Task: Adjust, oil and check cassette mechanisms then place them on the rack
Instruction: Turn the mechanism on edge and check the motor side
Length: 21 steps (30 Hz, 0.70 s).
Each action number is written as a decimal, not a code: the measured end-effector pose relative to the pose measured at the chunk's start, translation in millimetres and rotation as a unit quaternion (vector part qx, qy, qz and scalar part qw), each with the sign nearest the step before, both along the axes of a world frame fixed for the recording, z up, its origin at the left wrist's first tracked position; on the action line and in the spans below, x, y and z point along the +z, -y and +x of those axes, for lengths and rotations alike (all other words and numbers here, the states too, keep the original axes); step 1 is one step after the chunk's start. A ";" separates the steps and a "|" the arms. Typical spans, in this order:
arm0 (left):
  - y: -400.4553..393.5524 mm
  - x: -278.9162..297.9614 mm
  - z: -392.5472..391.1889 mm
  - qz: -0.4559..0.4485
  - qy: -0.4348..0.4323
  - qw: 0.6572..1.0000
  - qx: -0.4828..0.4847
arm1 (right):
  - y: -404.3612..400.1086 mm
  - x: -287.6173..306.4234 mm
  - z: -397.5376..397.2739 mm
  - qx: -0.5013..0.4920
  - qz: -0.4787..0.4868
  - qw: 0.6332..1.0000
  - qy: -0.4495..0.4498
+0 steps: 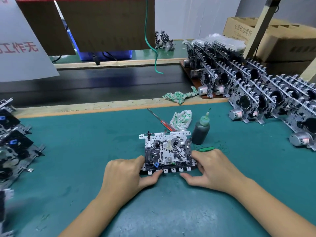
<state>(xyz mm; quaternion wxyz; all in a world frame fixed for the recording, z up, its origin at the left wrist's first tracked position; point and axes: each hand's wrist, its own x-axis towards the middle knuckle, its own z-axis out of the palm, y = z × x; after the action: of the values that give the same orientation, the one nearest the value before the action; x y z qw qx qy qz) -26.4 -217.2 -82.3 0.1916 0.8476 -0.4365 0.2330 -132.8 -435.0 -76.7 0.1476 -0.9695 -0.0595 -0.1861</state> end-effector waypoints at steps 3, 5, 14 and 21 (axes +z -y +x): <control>-0.8 -1.2 3.3 -0.016 0.008 1.000 -0.015 | 0.9 0.6 -0.8 0.012 -0.014 1.000 0.001; -1.3 -2.1 4.5 -0.015 0.000 0.999 -0.033 | 0.5 -0.5 0.1 -0.008 -0.006 1.000 0.007; 7.5 0.0 -1.7 -0.017 -0.024 0.998 0.049 | -1.4 1.1 1.6 0.005 0.009 1.000 0.010; 5.9 0.1 1.9 0.009 -0.067 0.998 0.012 | -6.5 -1.6 3.2 -0.041 0.009 0.999 0.029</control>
<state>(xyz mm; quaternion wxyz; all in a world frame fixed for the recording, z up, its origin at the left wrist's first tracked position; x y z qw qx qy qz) -24.4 -223.1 -82.2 0.2105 0.8680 -0.4147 0.1739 -129.6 -428.5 -78.2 0.1470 -0.9639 -0.0218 -0.2210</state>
